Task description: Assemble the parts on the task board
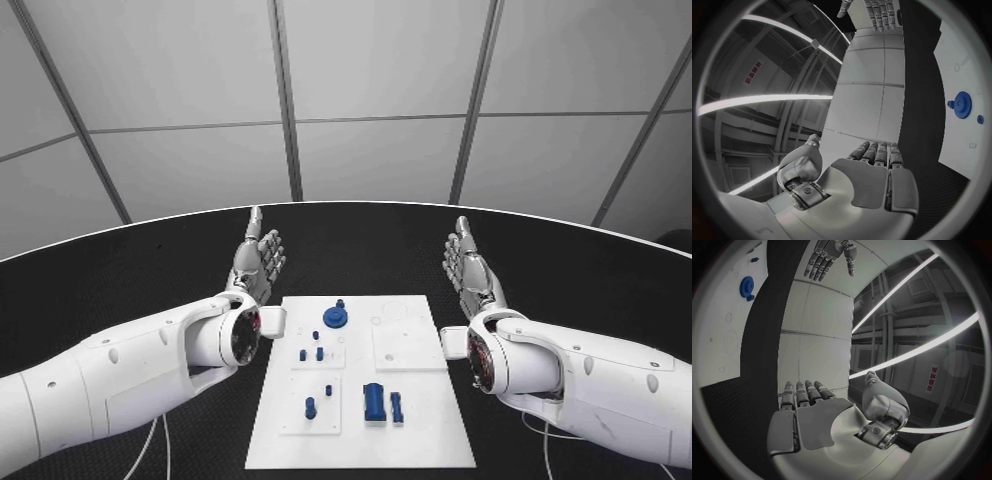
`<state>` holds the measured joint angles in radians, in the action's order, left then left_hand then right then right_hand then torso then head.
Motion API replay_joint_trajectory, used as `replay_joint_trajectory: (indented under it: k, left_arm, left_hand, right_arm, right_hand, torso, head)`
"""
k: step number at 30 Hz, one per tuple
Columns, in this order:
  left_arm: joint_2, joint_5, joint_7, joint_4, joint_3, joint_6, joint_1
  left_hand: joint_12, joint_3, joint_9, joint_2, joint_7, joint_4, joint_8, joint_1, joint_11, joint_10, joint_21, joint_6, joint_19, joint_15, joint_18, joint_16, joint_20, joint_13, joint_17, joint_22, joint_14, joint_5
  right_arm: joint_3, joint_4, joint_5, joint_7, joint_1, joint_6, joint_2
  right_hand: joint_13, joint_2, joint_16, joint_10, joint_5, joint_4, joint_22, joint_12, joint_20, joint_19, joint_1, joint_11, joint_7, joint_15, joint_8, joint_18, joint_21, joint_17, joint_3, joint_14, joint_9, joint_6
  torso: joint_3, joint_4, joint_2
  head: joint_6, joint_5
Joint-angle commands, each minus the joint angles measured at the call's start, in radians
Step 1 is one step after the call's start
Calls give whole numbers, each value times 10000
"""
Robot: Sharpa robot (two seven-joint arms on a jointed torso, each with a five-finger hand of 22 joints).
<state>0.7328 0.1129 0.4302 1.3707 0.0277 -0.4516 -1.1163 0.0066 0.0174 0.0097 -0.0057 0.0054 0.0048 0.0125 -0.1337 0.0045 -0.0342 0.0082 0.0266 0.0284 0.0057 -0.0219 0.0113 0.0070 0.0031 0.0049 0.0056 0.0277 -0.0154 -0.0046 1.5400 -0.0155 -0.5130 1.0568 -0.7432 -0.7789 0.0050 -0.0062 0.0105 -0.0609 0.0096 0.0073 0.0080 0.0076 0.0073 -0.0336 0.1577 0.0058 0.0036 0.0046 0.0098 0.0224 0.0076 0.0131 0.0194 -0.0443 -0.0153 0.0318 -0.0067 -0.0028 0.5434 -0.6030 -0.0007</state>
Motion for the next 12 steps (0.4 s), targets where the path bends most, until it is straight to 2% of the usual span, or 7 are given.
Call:
replay_joint_trajectory:
  k: [1,3,6,12]
  left_arm:
    - [159,-388,300,743,-86,-1285,233]
    - [264,-636,500,1162,-150,-1921,377]
    - [361,-866,686,1549,-209,-2509,510]
    - [467,-1118,889,1974,-274,-3155,656]
  left_hand:
    - [-66,-174,-97,57,-54,-48,-125,1337,-45,342,-82,-266,-284,-57,219,-113,-70,-31,-49,-56,-277,154]
    - [-66,-174,-97,57,-54,-48,-125,1337,-45,342,-82,-266,-284,-57,219,-113,-70,-31,-49,-56,-277,154]
    - [-66,-174,-97,57,-54,-48,-125,1337,-45,342,-82,-266,-284,-57,219,-113,-70,-31,-49,-56,-277,154]
    - [-66,-174,-97,57,-54,-48,-125,1337,-45,342,-82,-266,-284,-57,219,-113,-70,-31,-49,-56,-277,154]
  right_arm:
    - [38,262,131,-58,-58,-233,-9]
    - [46,300,155,-70,-68,-268,-11]
    - [46,300,155,-70,-68,-268,-11]
    - [46,300,155,-70,-68,-268,-11]
  right_hand:
    - [-50,62,-105,609,-96,-73,-80,-76,-73,336,-1577,-58,-36,-46,-98,-224,-76,-131,-194,443,153,-318]
    - [-50,62,-105,609,-96,-73,-80,-76,-73,336,-1577,-58,-36,-46,-98,-224,-76,-131,-194,443,153,-318]
    - [-50,62,-105,609,-96,-73,-80,-76,-73,336,-1577,-58,-36,-46,-98,-224,-76,-131,-194,443,153,-318]
    - [-50,62,-105,609,-96,-73,-80,-76,-73,336,-1577,-58,-36,-46,-98,-224,-76,-131,-194,443,153,-318]
  torso:
    - [67,28,8]
    - [67,28,8]
    - [67,28,8]
    - [67,28,8]
  head:
    - [30,7]
    - [30,7]
    - [30,7]
    - [30,7]
